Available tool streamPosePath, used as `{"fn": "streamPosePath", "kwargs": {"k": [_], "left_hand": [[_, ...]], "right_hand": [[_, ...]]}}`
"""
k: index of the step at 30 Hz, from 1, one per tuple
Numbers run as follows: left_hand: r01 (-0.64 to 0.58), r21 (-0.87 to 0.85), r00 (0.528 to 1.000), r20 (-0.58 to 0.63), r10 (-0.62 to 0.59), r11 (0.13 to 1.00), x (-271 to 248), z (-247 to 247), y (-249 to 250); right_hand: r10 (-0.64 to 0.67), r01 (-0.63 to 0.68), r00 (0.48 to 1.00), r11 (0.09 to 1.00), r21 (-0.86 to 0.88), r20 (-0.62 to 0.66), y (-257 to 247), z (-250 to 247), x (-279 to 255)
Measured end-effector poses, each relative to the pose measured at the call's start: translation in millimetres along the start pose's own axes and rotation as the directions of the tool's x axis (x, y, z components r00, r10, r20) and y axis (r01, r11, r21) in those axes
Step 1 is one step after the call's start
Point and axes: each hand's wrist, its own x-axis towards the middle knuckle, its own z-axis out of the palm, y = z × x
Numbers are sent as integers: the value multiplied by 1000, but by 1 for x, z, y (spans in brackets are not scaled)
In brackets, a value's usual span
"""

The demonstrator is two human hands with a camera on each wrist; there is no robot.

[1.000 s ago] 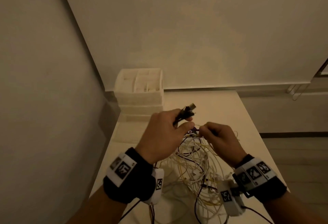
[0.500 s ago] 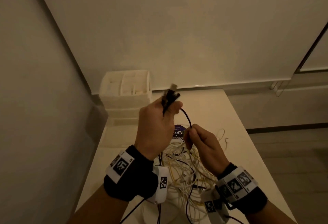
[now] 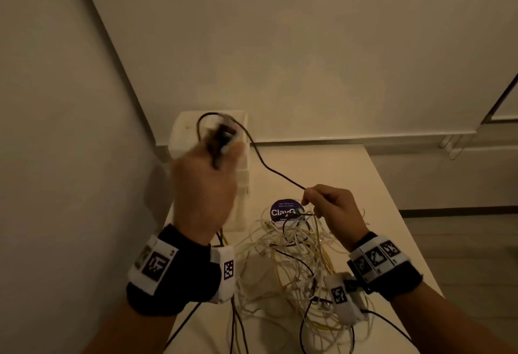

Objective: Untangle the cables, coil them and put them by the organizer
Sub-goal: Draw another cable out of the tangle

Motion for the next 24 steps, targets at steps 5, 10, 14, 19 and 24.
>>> {"fn": "streamPosePath", "kwargs": {"k": [5,10,14,19,24], "left_hand": [[-223,18,862,470,189,975,-25,36,10],[-161,-59,895,411,171,985,-25,50,9],[-156,-137,954,237,185,978,-20,48,21],[-31,-318,999,5,35,948,8,25,24],[87,-405,995,-15,-102,910,14,9,3]], "right_hand": [[-123,135,979,988,-68,161,-40,3,0],[-122,117,987,992,49,102,-54,-13,-7],[-164,158,975,986,50,149,-38,3,-16],[-9,36,987,985,-168,161,35,13,-18],[62,-53,998,962,-267,27,69,8,-5]]}}
